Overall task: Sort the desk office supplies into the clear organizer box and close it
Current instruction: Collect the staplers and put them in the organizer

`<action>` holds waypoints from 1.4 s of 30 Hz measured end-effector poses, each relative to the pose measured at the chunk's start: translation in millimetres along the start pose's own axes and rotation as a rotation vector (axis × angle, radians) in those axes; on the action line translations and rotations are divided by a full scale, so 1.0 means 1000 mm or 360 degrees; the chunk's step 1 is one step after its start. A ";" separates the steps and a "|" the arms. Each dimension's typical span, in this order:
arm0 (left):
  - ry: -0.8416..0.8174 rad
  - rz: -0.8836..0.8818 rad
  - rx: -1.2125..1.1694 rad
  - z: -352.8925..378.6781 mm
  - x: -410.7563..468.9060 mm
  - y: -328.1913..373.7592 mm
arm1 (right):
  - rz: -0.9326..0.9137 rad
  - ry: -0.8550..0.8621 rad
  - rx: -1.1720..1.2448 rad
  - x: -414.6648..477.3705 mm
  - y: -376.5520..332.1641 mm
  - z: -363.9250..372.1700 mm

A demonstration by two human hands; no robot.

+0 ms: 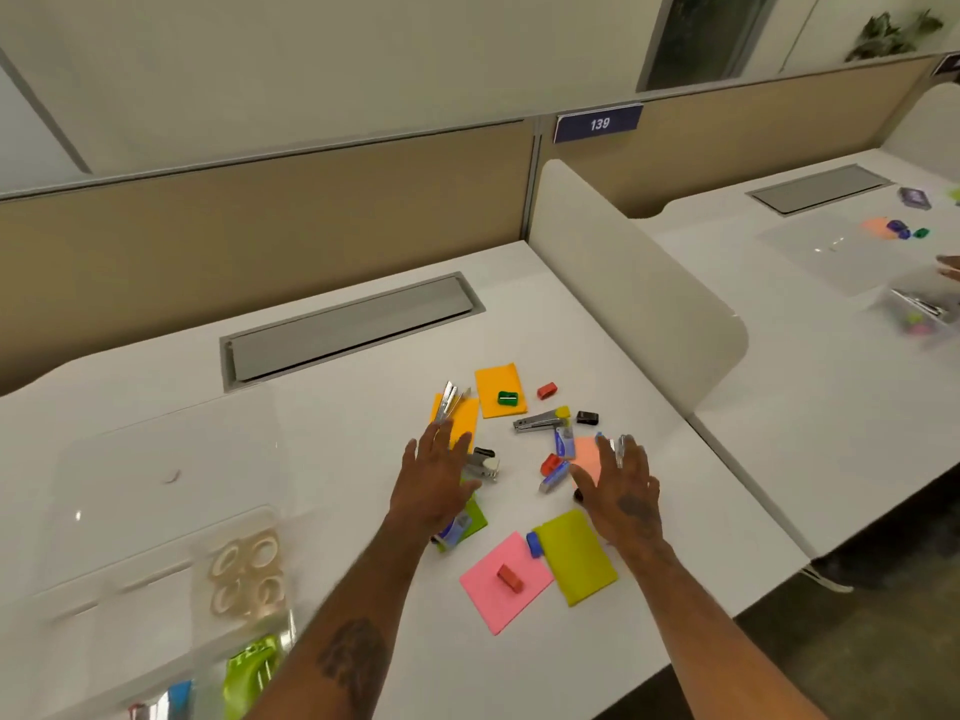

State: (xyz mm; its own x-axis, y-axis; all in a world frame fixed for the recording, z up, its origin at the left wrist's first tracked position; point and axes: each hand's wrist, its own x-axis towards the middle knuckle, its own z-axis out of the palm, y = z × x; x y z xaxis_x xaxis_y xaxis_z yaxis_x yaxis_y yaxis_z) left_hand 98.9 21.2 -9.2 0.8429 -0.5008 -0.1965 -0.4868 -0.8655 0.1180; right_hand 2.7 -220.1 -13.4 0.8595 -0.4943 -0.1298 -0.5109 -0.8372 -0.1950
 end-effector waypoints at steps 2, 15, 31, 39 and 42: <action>-0.0040 0.0004 -0.0019 0.004 0.013 0.006 | 0.0012 -0.0020 -0.0011 0.014 0.010 0.002; -0.0026 -0.0093 0.0260 0.013 0.039 0.020 | 0.0129 -0.0095 -0.0003 0.052 0.023 0.015; 0.0486 -0.0330 -0.0343 -0.027 -0.027 -0.016 | -0.0221 0.0168 0.0505 0.005 -0.060 -0.014; 0.0595 -0.0467 -0.0663 -0.050 -0.143 -0.087 | -0.0593 0.0138 0.0719 -0.082 -0.159 0.008; 0.0580 -0.0525 -0.0759 -0.053 -0.190 -0.117 | -0.0629 0.0067 0.0794 -0.120 -0.198 0.021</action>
State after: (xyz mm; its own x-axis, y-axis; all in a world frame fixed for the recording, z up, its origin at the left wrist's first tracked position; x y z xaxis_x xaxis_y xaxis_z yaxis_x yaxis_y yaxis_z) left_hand 8.2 217.7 65.7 0.9938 -0.1056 0.0344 -0.1073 -0.8343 0.5407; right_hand 0.6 10.0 20.7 0.9788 -0.1880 0.0809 -0.0910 -0.7537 -0.6509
